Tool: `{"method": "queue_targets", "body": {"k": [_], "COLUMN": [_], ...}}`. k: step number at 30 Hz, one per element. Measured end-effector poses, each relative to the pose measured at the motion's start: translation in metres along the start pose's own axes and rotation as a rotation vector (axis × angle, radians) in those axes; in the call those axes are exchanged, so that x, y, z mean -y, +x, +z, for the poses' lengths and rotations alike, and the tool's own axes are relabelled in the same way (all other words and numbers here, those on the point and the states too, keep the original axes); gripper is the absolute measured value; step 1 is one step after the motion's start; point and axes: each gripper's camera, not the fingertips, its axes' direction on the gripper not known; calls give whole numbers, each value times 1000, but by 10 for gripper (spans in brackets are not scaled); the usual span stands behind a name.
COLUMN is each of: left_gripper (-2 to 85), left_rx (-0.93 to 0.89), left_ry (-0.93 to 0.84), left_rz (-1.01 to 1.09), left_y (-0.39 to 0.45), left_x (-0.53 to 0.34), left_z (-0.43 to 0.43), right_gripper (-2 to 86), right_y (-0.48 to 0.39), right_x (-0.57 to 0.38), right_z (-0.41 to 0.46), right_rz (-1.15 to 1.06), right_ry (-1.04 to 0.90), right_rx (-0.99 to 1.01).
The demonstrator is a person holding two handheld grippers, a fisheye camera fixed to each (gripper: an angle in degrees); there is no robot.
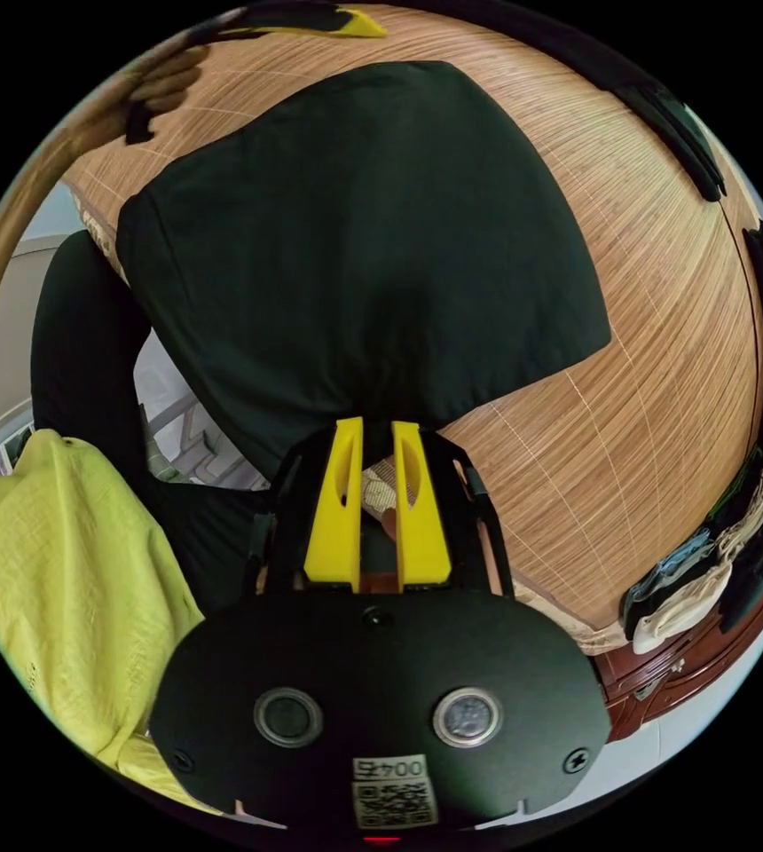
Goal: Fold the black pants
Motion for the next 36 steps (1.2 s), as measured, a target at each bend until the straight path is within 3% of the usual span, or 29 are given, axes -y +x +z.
{"method": "queue_targets", "body": {"k": [4,9,11,14,17,21,25,31,36], "left_gripper": [1,0,1,1,0,0,0,0,0], "left_rx": [73,154,259,324,354,387,374,368,320], "left_ry": [-77,47,-49,-22,-50,-60,-32,-48,15], "left_rz": [97,133,148,202,210,222,191,186,168], "left_y": [52,109,118,130,142,154,158,168,188], "left_x": [-89,-205,-231,-255,-257,-263,-275,-280,-283], "left_z": [-32,-37,-9,4,7,9,6,-1,-30], "right_gripper": [62,60,50,26,72,89,39,54,61], "right_y": [-5,-12,-16,-14,-19,-36,-47,-66,-73], "right_x": [-19,-54,-80,-126,-181,-227,-248,-248,-264], "right_z": [13,31,41,49,68,116,156,162,143], "right_rz": [10,77,114,241,354,412,532,520,522], "right_ry": [27,133,238,395,529,583,656,563,717], "right_rx": [-13,-31,-37,21,102,307,438,253,106]}}
